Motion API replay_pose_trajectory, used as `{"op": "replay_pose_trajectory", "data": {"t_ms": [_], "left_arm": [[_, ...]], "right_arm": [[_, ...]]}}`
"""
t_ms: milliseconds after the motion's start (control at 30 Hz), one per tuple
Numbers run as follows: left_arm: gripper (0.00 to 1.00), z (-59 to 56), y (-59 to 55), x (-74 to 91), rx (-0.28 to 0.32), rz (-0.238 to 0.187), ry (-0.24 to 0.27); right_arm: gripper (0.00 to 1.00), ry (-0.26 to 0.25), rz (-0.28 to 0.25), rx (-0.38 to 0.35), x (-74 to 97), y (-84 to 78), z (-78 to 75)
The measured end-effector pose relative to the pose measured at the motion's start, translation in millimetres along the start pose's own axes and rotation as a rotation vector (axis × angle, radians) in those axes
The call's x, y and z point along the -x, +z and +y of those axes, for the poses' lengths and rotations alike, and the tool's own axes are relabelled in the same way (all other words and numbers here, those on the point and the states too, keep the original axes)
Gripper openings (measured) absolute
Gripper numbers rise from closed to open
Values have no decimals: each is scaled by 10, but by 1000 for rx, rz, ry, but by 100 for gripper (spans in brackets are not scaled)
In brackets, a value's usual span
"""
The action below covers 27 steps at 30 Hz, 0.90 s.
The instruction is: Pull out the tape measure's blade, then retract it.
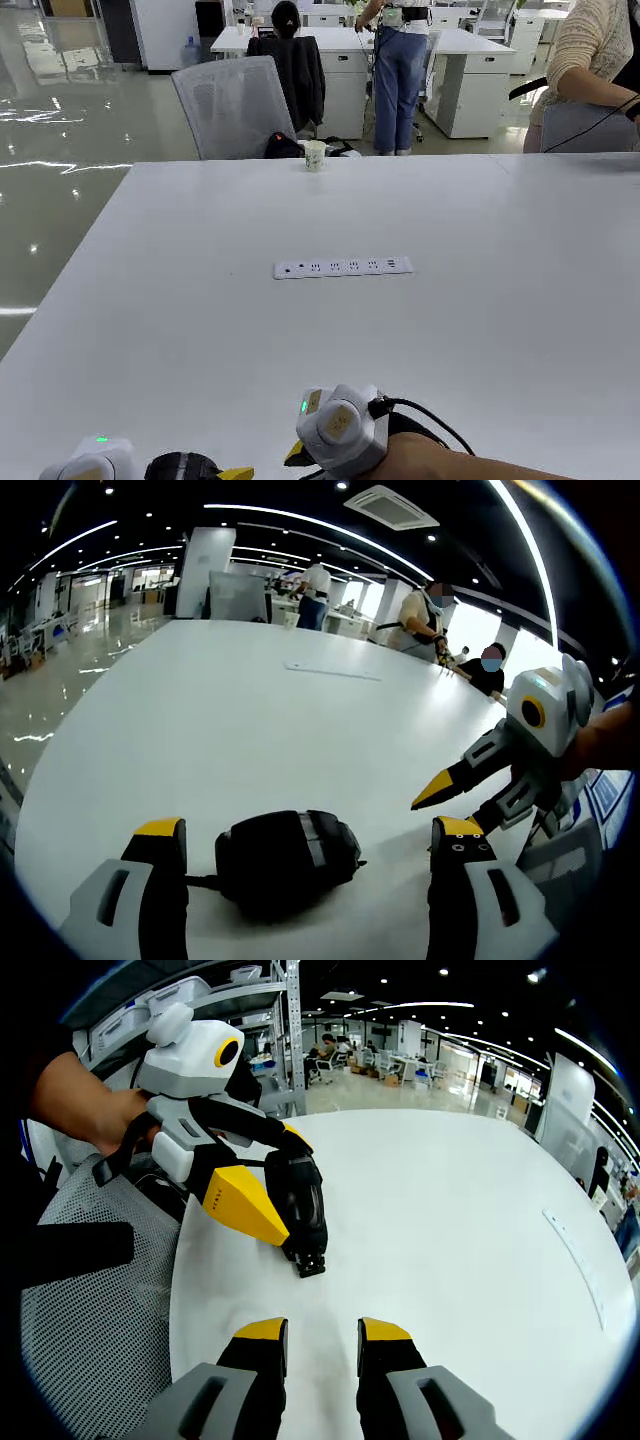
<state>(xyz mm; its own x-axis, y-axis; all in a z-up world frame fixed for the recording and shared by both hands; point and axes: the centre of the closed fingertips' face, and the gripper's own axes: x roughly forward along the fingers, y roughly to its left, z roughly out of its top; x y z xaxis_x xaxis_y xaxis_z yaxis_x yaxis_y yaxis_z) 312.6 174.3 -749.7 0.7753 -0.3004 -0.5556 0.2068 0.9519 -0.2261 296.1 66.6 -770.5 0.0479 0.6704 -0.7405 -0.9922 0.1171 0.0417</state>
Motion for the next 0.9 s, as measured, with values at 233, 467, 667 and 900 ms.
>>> {"op": "replay_pose_trajectory", "data": {"t_ms": [233,467,667,900], "left_arm": [[99,-41,-105,69,-94,52,-75],[99,27,-176,213,-202,89,-138],[99,-2,-214,329,-211,123,-233],[99,32,-193,437,-214,134,-263]], "right_arm": [[27,-39,-55,-45,238,-71,-48],[31,-78,-74,-118,453,-289,-131],[34,-103,-86,-165,603,-469,-166],[39,-119,-98,-148,820,-603,-125]]}}
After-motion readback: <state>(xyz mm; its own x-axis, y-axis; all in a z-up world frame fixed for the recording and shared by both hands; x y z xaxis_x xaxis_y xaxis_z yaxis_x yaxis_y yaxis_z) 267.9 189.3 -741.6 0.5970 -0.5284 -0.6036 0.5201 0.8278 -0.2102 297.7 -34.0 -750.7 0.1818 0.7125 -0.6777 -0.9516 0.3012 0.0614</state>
